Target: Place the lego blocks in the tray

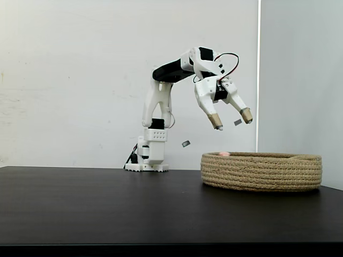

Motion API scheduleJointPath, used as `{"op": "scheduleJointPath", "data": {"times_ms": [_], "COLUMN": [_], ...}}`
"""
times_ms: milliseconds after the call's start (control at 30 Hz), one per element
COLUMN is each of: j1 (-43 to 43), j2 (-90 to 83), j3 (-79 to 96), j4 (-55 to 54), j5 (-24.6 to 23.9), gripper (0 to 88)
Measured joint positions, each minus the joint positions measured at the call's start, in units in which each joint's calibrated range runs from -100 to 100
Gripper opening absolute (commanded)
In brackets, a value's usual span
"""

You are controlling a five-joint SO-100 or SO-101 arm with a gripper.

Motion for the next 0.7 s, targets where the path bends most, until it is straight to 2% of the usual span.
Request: {"op": "scheduleJointPath", "data": {"times_ms": [133, 267, 300, 567, 700], "j1": [1.7, 4.6, 5.6, 15.3, 18.9], "j2": [0.0, -2.9, -4.4, -20.0, -29.2], "j3": [0.0, 3.0, 4.4, 22.5, 37.9], "j4": [0.0, 0.0, 0.0, 1.4, -2.4], "j5": [0.0, 1.1, 1.5, 5.9, 8.4], "gripper": [28.5, 2.0, 0.1, 0.0, 0.0]}}
